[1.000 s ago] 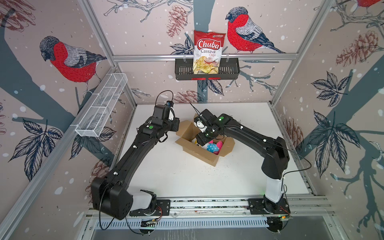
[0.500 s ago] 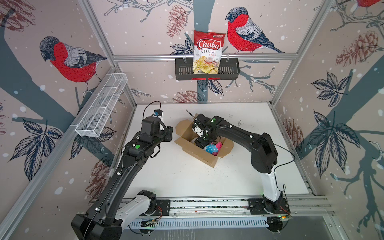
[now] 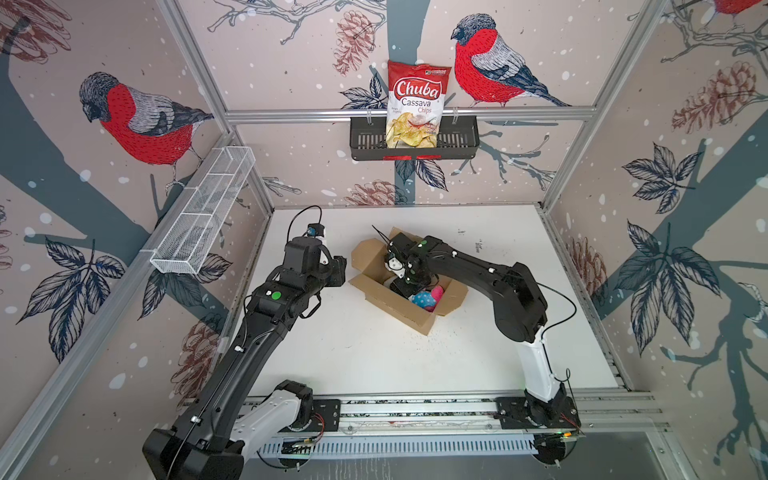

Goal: Unpack the express box

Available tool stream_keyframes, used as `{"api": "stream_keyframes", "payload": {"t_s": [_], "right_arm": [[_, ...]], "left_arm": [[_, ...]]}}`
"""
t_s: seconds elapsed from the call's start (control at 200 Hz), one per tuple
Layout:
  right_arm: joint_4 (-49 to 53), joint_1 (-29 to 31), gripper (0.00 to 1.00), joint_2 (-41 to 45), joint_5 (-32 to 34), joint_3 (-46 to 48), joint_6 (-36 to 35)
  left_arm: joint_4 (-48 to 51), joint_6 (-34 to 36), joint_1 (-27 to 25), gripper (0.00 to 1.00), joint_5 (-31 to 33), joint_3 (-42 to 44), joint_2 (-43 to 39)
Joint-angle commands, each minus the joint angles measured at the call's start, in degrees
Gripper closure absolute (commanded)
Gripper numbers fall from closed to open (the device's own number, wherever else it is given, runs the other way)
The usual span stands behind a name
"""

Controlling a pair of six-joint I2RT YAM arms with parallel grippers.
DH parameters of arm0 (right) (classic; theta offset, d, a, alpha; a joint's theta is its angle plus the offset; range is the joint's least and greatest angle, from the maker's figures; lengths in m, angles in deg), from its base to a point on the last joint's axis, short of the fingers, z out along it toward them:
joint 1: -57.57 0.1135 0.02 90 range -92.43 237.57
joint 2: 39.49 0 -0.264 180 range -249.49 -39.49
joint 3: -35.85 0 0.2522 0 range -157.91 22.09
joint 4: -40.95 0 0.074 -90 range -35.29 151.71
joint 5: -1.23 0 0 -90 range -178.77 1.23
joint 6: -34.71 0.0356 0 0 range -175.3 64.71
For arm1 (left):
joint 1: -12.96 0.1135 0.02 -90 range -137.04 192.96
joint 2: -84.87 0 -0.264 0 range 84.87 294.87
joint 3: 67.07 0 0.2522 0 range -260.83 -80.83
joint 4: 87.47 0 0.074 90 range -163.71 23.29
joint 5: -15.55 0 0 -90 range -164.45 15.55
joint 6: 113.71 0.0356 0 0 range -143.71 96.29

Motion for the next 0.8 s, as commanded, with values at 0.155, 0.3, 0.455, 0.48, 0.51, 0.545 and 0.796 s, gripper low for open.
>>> {"api": "stream_keyframes", "payload": {"t_s": [0.155,0.3,0.455,0.48,0.51,0.545,0.796], "right_arm": [[0.01,-0.3,0.73,-0.67,0.27,-0.75,3.07],[0.63,-0.44,0.81,1.07,0.19,-2.67,4.03],[1.48,-0.44,0.87,3.34,-0.3,-4.53,4.94],[1.63,-0.44,0.87,3.69,-0.42,-4.85,5.01],[1.72,-0.41,0.88,4.15,-0.65,-5.14,5.14],[1.62,-0.47,0.89,4.72,-0.82,-5.35,5.35],[1.68,-0.4,0.91,7.8,-1.49,-6.87,6.17]], "left_arm": [[-0.97,-0.56,0.09,0.35,-3.63,0.99,-0.05],[-2.13,-0.77,0.09,0.3,-5.59,1.75,0.46],[-3.3,-1.4,0.1,0.28,-6.65,2.5,0.89],[-3.44,-1.46,0.09,0.28,-6.77,2.51,1.03],[-3.66,-1.48,0.09,0.28,-7.02,2.59,1.17],[-3.91,-1.48,0.16,0.28,-7.18,2.59,1.37],[-5.93,-1.54,0.16,0.28,-9.41,2.59,2.87]]}}
